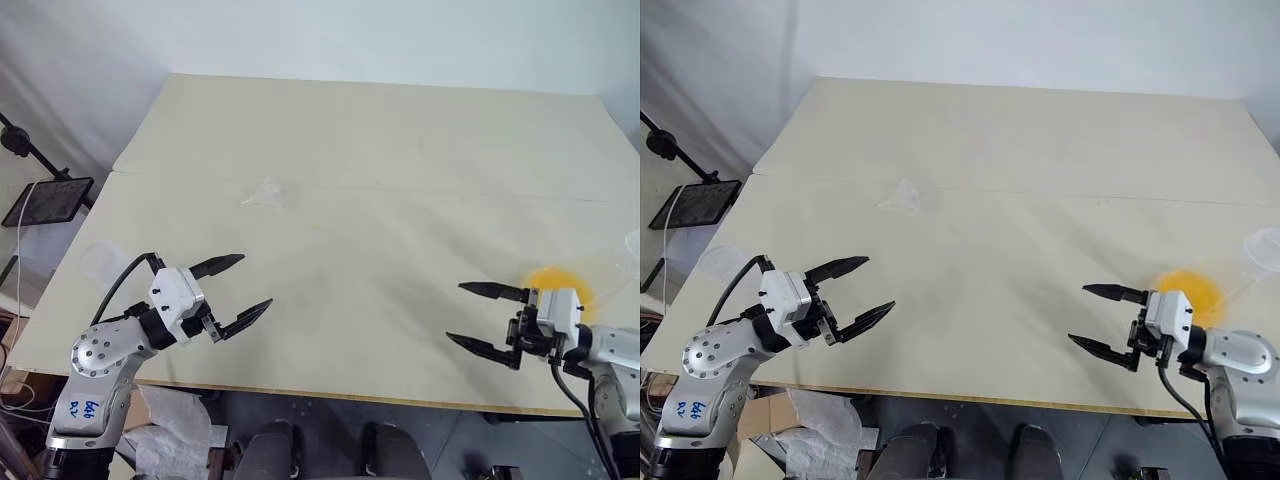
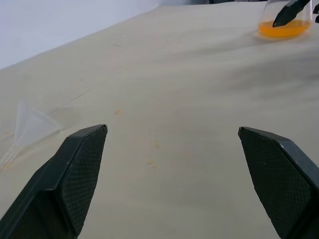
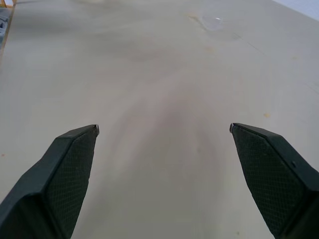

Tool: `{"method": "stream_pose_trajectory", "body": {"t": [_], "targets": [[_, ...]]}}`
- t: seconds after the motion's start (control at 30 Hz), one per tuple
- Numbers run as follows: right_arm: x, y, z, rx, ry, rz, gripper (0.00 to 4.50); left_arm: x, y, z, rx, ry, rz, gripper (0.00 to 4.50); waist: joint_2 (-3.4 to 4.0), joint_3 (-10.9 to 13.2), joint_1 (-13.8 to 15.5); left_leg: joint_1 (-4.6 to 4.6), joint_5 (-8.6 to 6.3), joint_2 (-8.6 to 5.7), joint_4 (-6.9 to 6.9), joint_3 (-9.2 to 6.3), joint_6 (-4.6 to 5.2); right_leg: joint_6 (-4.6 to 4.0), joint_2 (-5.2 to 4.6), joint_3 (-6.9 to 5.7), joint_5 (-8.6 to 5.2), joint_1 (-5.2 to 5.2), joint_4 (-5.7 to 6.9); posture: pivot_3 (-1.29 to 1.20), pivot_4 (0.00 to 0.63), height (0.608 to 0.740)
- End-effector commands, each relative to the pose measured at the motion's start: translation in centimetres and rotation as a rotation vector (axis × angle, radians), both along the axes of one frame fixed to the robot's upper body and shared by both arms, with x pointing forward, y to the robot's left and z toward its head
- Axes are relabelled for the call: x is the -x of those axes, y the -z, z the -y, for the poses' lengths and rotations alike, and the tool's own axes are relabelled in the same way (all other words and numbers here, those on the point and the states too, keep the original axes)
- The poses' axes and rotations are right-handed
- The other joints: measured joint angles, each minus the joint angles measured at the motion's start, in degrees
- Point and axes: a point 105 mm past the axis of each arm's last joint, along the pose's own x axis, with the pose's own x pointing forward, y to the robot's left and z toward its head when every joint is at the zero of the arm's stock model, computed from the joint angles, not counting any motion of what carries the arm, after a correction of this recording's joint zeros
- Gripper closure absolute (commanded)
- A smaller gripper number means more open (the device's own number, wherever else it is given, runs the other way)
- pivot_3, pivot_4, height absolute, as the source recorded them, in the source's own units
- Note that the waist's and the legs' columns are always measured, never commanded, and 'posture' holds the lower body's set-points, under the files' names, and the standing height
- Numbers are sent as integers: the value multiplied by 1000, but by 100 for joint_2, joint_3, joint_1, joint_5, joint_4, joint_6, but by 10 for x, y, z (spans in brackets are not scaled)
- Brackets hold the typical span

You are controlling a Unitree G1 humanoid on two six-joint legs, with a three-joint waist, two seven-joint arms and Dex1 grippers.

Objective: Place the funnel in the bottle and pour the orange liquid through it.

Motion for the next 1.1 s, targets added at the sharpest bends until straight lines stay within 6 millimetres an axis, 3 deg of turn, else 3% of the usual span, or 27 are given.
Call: {"method": "stream_pose_trajectory", "body": {"t": [0.03, 0.13, 0.27, 0.57, 0.7, 0.93, 1.1], "targets": [[-1, -8, -5, -11, -6, 45, 68, 2, -8, 5, -18, 10, 50, 0, 0, 0, -1, 0, 0, 0, 0, 0, 0, 0, 0, 0, 0, 0, 0, 0, 150, 740], [-3, -7, -9, -10, -23, 43, 68, -1, -8, 3, 19, -24, 41, 0, 0, 0, -1, 0, 0, 0, 0, 0, 0, 0, 0, 0, 0, 1, 0, 0, 150, 740], [-8, -13, -20, -43, -53, 52, 68, 12, -11, -8, 129, -36, 4, 0, 0, 0, -8, 1, 0, 2, 0, -2, 0, 0, 0, 0, 0, 0, 1, 0, 150, 740], [-20, -45, -72, -209, -200, 80, 68, 46, 9, -70, 263, -546, 43, 0, -1, 1, -52, 3, -3, 7, 0, -3, -1, 0, 2, 1, 0, 6, -9, 0, 150, 740], [-23, -51, -92, -218, -305, 93, 68, 78, 22, -86, 311, -718, 30, 0, -5, 3, -8, 1, -10, 5, 4, -10, 3, 0, -2, 0, 0, 10, -21, 0, 150, 740], [-19, -52, -109, -166, -445, 118, 68, 122, 41, -128, 455, -1011, -4, 0, -9, 4, -2, -7, -23, 6, 4, -8, 10, 1, -1, -2, 1, 13, -48, 0, 150, 740], [-22, -53, -112, -165, -446, 118, 68, 121, 32, -143, 491, -1032, 26, 0, -9, 4, 0, -7, -23, 10, 5, -6, 11, 1, -1, -4, 0, 12, -48, 0, 150, 740]]}}
